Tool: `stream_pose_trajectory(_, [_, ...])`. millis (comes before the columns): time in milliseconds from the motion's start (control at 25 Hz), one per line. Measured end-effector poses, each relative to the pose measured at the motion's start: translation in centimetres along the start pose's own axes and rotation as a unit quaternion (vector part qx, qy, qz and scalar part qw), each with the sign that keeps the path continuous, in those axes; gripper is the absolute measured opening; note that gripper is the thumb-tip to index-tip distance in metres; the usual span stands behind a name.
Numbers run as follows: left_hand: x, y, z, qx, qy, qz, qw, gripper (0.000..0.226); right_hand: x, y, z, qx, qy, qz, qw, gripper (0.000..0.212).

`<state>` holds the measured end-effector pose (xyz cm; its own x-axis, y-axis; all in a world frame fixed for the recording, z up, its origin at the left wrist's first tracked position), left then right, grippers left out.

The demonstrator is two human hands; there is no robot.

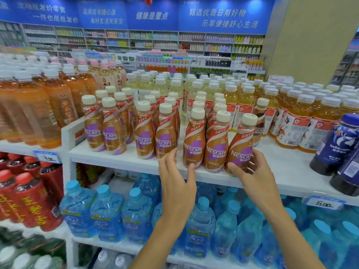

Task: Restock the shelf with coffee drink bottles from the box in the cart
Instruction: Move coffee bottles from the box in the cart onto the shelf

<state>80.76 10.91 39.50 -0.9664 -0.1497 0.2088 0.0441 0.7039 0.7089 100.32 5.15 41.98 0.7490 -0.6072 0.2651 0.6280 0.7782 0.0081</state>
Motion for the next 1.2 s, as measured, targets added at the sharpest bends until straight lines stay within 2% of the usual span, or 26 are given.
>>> stream_pose_trajectory(280, [8.7,1.0,4.1,0.057,0.090,-0.065,0.992,0.053,-0.7,0.3,-0.5,0.005,0.006,-0.021,1.000,0.066])
stream_pose_trajectory(440, [13.4,4.8,7.1,0.085,0.130,-0.101,0.983,0.063,-1.5,0.4,-0.4,-0.001,0.022,-0.047,0.999,0.067])
stream_pose_trajectory(560, [15.2,7.3,9.4,0.076,0.129,-0.093,0.984,0.072,-1.9,1.0,-0.4,-0.008,0.034,-0.071,0.997,0.068])
stream_pose_trajectory(760, [17.3,10.7,13.8,0.067,0.051,-0.072,0.994,0.082,-2.3,1.3,-0.5,-0.029,0.029,-0.128,0.991,0.066])
stream_pose_trajectory(920, [18.2,12.1,15.6,0.052,-0.022,-0.037,0.998,0.098,-2.1,1.5,-0.4,-0.032,0.038,-0.125,0.991,0.064])
stream_pose_trajectory(1080, [18.1,12.4,15.9,0.023,-0.070,0.025,0.997,0.102,-1.7,1.5,-0.6,-0.022,0.028,-0.151,0.988,0.065])
stream_pose_trajectory(1120, [18.1,12.4,15.9,0.020,-0.078,0.030,0.996,0.102,-1.3,1.3,-1.5,-0.010,0.060,-0.151,0.987,0.065])
stream_pose_trajectory(1200, [18.5,12.3,16.1,0.017,-0.091,0.031,0.995,0.099,-0.3,2.6,-3.3,-0.040,0.065,-0.175,0.982,0.057])
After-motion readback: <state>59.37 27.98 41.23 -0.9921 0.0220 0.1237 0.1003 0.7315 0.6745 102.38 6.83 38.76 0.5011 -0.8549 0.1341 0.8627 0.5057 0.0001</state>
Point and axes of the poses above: each hand's wrist, its own y-axis towards the middle knuckle, its own x-axis out of the back of the hand, z = x × y, the point moved 3 cm from there along y, towards the middle knuckle, and after that the axes turned 15 degrees about -x, right-handed, at the moved point
